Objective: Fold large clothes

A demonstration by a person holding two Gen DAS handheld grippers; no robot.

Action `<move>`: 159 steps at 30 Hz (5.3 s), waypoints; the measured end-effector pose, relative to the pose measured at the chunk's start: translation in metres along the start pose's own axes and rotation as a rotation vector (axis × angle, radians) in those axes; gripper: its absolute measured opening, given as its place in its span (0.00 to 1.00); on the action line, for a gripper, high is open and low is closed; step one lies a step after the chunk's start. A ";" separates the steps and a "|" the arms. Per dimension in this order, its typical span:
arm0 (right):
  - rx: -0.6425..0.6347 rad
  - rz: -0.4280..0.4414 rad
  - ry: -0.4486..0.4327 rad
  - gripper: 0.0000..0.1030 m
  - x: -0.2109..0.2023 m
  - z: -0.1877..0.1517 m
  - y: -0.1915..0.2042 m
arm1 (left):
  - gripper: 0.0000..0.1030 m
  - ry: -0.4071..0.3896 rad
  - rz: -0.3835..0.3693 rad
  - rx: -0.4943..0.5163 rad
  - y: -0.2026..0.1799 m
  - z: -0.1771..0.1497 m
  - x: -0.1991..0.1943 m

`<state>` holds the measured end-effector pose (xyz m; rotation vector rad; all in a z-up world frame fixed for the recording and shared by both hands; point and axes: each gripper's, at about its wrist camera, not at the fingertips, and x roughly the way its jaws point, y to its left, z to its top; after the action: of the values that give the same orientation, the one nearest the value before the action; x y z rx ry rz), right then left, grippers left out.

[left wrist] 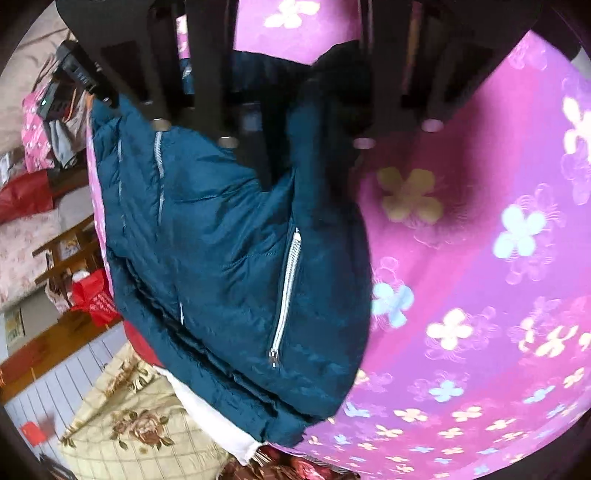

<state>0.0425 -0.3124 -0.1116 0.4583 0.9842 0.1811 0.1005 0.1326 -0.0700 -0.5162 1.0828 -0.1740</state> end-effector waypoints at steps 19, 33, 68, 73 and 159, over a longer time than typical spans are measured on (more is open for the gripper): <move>0.042 0.150 -0.003 0.14 -0.067 -0.003 -0.018 | 0.06 -0.136 0.037 0.148 -0.006 -0.050 -0.087; 0.027 0.105 0.014 0.20 -0.068 -0.019 -0.025 | 0.46 -0.203 0.141 0.158 0.030 -0.075 -0.105; 0.111 0.262 0.094 0.24 -0.030 -0.049 -0.033 | 0.14 0.023 -0.126 0.062 0.032 -0.081 -0.038; 0.104 0.312 0.057 0.16 -0.053 -0.047 -0.034 | 0.09 -0.026 -0.149 0.053 0.034 -0.087 -0.071; -0.115 0.138 -0.173 0.91 0.013 0.296 0.023 | 0.64 -0.202 0.068 0.156 -0.143 0.250 0.005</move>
<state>0.2985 -0.3735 0.0274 0.4288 0.7690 0.3153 0.3381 0.0853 0.0858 -0.3486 0.8807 -0.1419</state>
